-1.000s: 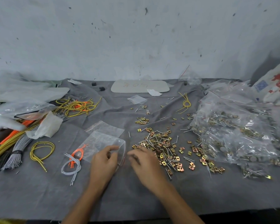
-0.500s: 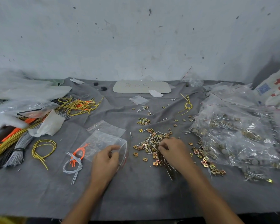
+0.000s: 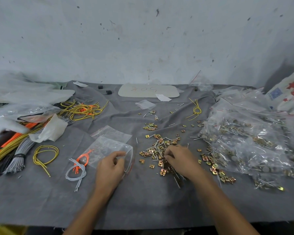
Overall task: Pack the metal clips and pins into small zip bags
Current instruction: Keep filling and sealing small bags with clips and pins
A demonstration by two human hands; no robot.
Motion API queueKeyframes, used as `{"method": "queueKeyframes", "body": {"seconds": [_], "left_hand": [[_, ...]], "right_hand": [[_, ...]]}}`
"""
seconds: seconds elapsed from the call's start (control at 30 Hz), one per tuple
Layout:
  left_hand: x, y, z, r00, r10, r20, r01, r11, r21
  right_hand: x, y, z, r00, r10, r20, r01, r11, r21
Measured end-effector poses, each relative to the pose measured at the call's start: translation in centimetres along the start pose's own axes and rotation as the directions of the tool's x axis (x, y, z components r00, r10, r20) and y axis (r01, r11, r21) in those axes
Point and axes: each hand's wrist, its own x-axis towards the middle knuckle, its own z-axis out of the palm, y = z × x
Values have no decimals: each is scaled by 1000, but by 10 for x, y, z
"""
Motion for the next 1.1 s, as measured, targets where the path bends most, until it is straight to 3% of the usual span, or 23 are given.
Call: {"method": "queueKeyframes", "body": {"seconds": [0.27,0.43,0.67,1.1], "left_hand": [[0,0,0,1000,2,2,-2,1000,15],[0,-1,0,1000,-4,5,4,1000,1],[-1,-2,0,1000,2,10,-2,1000,8],[0,1,-1,1000,-15,0,15,999,30]], "right_hand": [[1,-22,11,999,-48,23,48,999,-17],[-8,-52,33,978,-207,-19,208,977,44],[-21,-59,56,946,-297,-132,285,953,-99],[2,5,15,995,-82,-61,71,984,-166]]}}
